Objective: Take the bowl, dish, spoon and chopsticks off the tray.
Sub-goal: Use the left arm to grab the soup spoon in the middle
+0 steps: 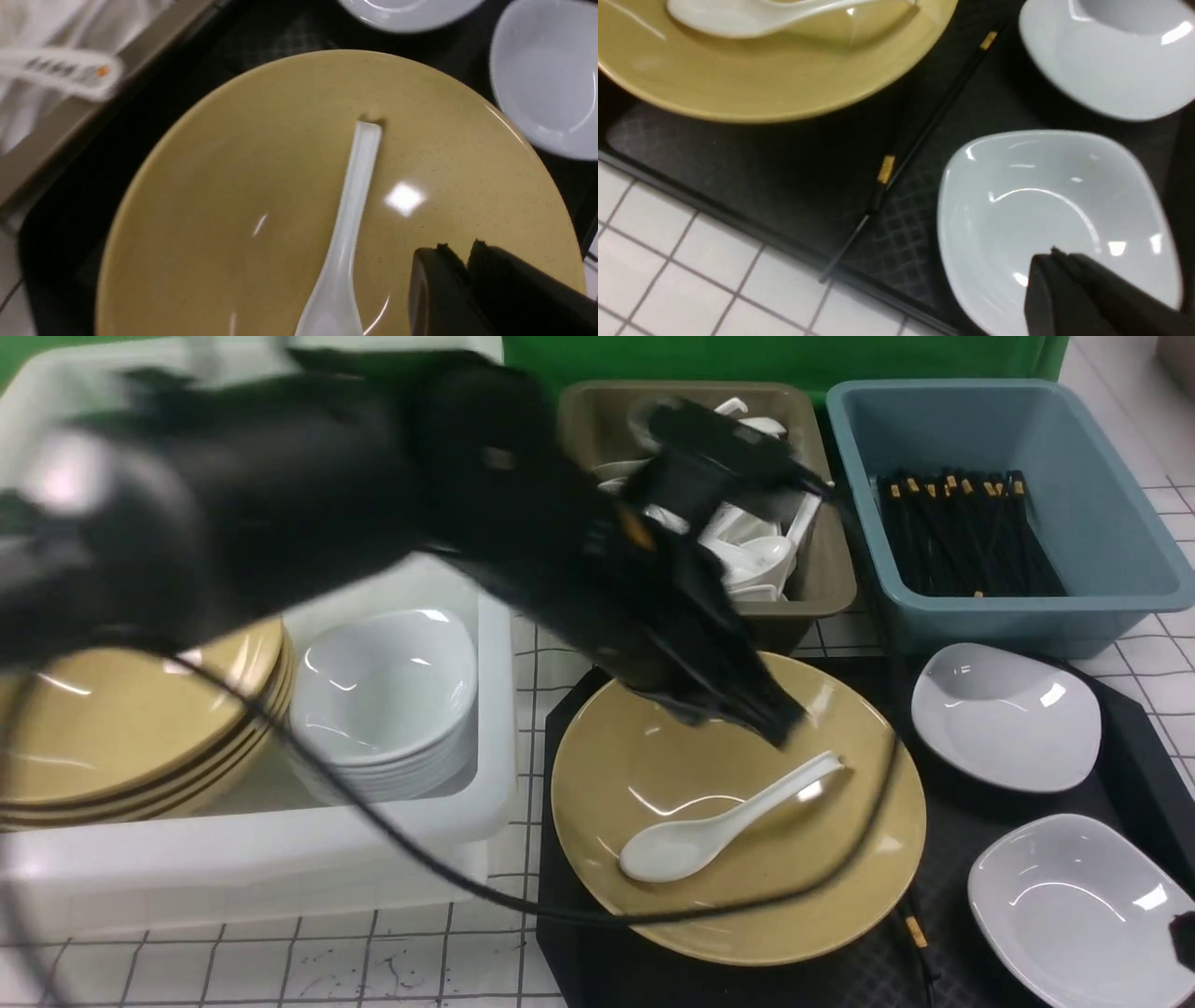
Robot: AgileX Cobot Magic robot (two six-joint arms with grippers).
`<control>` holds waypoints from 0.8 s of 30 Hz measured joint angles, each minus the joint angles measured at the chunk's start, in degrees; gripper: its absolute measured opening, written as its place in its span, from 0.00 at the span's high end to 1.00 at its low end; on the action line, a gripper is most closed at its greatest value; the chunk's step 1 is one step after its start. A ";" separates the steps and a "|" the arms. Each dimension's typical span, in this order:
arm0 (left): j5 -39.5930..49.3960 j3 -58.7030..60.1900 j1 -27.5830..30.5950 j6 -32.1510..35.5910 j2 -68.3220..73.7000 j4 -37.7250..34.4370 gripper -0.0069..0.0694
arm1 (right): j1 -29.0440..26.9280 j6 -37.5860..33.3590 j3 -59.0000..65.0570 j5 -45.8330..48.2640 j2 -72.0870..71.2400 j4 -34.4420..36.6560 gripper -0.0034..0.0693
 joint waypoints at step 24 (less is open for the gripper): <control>13.93 -24.59 -2.91 -2.85 23.32 15.17 0.85 | 0.35 0.00 1.45 -3.76 -1.67 3.13 0.90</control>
